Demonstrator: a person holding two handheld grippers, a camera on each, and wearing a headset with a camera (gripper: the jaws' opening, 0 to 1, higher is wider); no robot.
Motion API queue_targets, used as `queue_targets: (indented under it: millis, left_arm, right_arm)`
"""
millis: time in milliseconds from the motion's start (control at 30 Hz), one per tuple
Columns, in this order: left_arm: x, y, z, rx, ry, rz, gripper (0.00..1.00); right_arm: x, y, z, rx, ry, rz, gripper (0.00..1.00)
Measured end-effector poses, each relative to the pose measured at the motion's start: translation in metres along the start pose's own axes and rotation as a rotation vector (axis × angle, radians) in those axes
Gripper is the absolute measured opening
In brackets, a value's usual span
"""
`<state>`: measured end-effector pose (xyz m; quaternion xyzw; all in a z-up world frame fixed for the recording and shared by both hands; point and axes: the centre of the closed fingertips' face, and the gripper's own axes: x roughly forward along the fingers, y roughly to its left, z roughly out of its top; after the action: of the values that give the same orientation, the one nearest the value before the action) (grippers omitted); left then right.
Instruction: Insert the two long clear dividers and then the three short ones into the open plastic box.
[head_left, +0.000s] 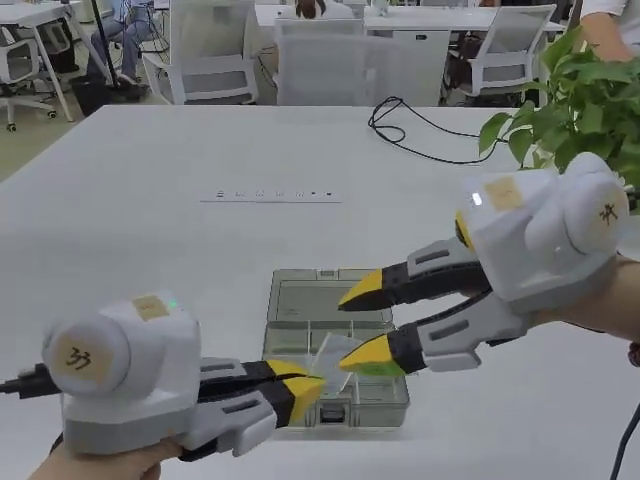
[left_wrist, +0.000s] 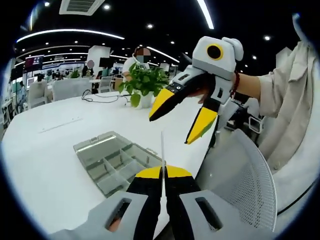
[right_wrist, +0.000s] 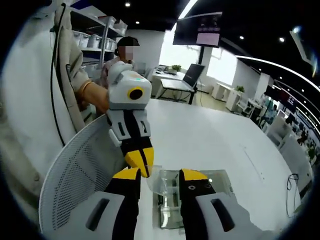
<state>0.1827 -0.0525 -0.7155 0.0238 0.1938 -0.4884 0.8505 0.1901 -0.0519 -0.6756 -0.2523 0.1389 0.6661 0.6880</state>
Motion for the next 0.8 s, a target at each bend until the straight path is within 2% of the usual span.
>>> queue_targets:
  millis: [67,100,333,500,800]
  left_arm:
    - [0.000,-0.003,-0.002,0.036,0.014,-0.019,0.00]
    - [0.000,-0.004,-0.005,0.078,0.034,-0.027,0.00]
    - [0.000,-0.015,-0.012,0.163,0.059,-0.087,0.00]
    - [0.000,-0.018,-0.017,0.210,0.078,-0.109,0.00]
    - [0.001,-0.028,-0.016,0.289,0.049,-0.165,0.00]
  right_arm:
    - [0.002,0.004,-0.003,-0.014,0.017,0.025,0.28]
    - [0.003,0.006,-0.005,-0.011,0.023,0.040,0.28]
    - [0.006,0.021,-0.012,0.002,0.046,0.127,0.23]
    - [0.007,0.030,-0.015,0.016,0.049,0.181,0.17]
    - [0.010,0.041,-0.020,0.023,0.049,0.229,0.12]
